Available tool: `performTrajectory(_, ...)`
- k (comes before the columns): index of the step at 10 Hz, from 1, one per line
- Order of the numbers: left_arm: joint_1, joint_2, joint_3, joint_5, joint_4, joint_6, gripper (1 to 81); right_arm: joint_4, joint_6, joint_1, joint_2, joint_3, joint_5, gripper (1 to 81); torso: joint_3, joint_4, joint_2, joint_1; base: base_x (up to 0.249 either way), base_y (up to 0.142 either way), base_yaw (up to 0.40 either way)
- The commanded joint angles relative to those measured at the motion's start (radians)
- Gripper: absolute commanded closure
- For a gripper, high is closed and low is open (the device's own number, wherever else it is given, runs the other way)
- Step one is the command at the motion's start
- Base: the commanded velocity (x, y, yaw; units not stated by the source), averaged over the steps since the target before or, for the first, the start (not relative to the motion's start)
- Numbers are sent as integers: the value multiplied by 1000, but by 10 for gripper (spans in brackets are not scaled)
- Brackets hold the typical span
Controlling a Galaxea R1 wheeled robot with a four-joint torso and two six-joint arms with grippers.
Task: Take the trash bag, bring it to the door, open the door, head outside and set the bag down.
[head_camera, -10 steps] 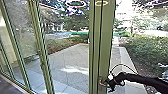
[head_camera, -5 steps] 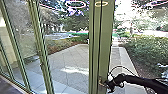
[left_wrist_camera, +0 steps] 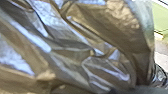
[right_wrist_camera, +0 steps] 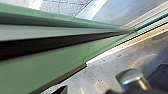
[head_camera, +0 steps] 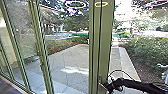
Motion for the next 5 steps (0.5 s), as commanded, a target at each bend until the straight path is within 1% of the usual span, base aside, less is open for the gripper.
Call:
performTrajectory(1,-61,-3,-1,53,-5,1,811,9,-26,23,39,11,59,10,0,0,0,1,0,0,0)
performTrajectory(3,-57,-5,-1,53,-5,1,811,0,-54,-10,47,8,68,10,0,0,0,1,0,0,0)
performTrajectory(5,-49,-6,-1,53,-5,1,811,-5,-94,-46,80,-43,76,10,0,0,0,1,0,0,0)
